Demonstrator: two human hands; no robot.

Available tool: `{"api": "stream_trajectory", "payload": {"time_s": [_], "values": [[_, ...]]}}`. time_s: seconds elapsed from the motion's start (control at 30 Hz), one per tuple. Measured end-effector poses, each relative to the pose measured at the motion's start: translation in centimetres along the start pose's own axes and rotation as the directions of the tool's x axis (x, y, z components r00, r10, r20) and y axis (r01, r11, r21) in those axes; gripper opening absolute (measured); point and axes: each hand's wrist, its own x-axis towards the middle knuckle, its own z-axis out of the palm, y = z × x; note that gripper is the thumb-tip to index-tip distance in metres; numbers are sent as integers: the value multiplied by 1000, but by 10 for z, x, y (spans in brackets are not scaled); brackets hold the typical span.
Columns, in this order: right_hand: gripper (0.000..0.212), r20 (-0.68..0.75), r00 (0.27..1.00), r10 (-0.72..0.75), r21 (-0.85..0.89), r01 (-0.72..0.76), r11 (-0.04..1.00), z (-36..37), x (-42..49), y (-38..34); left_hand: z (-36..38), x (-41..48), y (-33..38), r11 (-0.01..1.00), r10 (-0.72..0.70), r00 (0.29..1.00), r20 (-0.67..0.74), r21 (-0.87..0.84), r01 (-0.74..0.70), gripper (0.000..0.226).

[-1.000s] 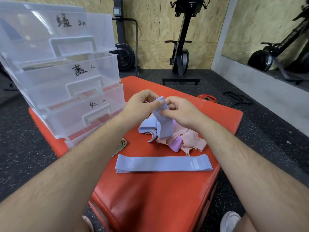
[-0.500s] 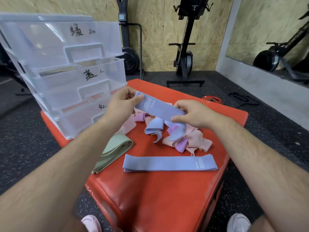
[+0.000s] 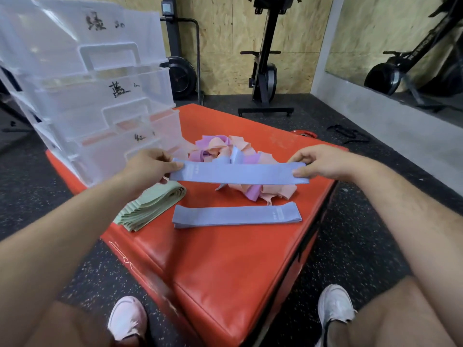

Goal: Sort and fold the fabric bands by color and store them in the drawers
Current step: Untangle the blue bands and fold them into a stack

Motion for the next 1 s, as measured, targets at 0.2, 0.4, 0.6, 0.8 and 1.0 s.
{"api": "stream_trajectory", "payload": {"time_s": [0.2, 0.4, 0.6, 0.8, 1.0], "values": [[28, 50, 998, 33, -108, -28, 994, 23, -10, 22, 25, -33, -20, 829, 205, 972, 118, 507, -237, 20], [23, -6, 1000, -20, -363, 16, 932, 52, -13, 27, 37, -35, -47, 728, 298, 931, 213, 580, -365, 23], [19, -8, 999, -33, -430, 26, 902, 61, -11, 29, 39, -28, -62, 642, 256, 927, 274, 669, -375, 24], [39, 94, 995, 15, -538, 38, 842, 65, -13, 29, 46, -40, -54, 522, 325, 845, 425, 665, -535, 47], [57, 126, 992, 10, -585, 66, 808, 73, -15, 28, 53, -37, -50, 596, 216, 779, 589, 553, -583, 50]]}}
